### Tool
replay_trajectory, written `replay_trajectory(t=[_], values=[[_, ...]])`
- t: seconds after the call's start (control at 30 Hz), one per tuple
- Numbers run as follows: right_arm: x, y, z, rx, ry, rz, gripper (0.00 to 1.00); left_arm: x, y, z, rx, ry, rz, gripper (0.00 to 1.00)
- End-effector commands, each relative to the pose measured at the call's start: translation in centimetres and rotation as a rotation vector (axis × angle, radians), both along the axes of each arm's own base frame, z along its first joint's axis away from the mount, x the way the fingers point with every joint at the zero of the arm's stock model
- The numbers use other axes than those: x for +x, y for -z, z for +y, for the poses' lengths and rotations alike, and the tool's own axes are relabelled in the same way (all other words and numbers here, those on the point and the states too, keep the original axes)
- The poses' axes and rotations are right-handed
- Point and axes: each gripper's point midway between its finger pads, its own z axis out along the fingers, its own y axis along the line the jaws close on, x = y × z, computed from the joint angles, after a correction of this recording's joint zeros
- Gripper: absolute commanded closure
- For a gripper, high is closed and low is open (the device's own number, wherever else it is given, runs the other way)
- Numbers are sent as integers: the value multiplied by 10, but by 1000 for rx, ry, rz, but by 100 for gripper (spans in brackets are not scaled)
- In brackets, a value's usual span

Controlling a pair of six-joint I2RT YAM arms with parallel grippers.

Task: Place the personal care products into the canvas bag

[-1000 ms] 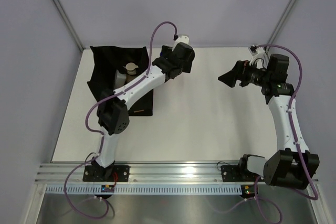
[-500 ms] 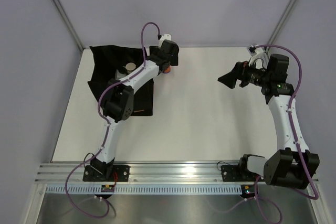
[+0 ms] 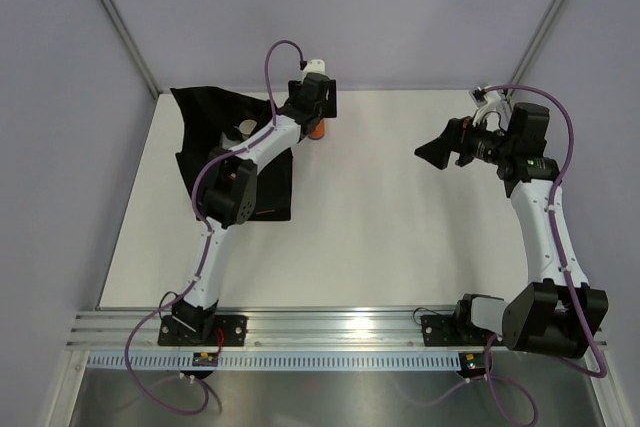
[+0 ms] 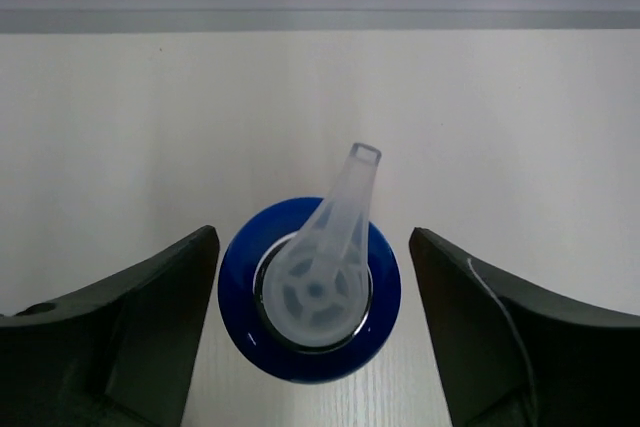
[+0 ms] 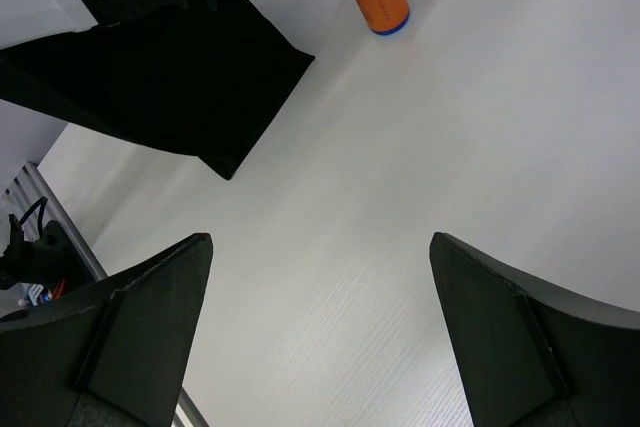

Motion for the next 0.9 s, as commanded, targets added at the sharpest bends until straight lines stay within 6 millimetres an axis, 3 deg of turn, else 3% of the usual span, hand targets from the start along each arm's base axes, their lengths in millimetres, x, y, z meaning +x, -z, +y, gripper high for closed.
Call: replay_trajectory(t=[0.0,0.2,0.33,0.37,0.47,0.5,0.57,0.6,0.63,0.7,0.73,0.83,0.87], values=[[2,-4,1,-9,-16,-30,0,21,-12,-3,-34,10,-84,23],[0,-6,1,-11,-17,-37,1,15,-17,-10,-61,57,-79,75],[-1,-7,0,-13,-19,-44,0,-1,-50,-24,-87,151,-123,100],[-1,-7,0,-15,-19,-45,1,-7,-60,-30,-82,182,-136,100],[-1,-8,-1,-24,-14,-54,0,-41,-117,-48,-56,310,-242,100],[-2,-8,-1,-26,-13,-55,0,-57,-162,-48,-78,345,-311,100],[-2,-8,-1,-29,-16,-63,1,-77,-187,-46,-94,376,-342,100],[-2,-7,-2,-32,-14,-63,1,-85,-203,-41,-104,380,-360,100],[-2,-7,-2,-34,-14,-64,0,-99,-237,-29,-119,369,-402,100],[-2,-5,-3,-38,-11,-60,1,-115,-259,-19,-142,385,-412,100],[-1,-5,-4,-40,-9,-61,1,-127,-283,-3,-181,375,-430,100],[0,-3,-5,-45,-5,-58,0,-146,-309,21,-244,382,-436,100],[0,-2,-5,-46,-6,-56,1,-162,-330,28,-262,401,-468,100]])
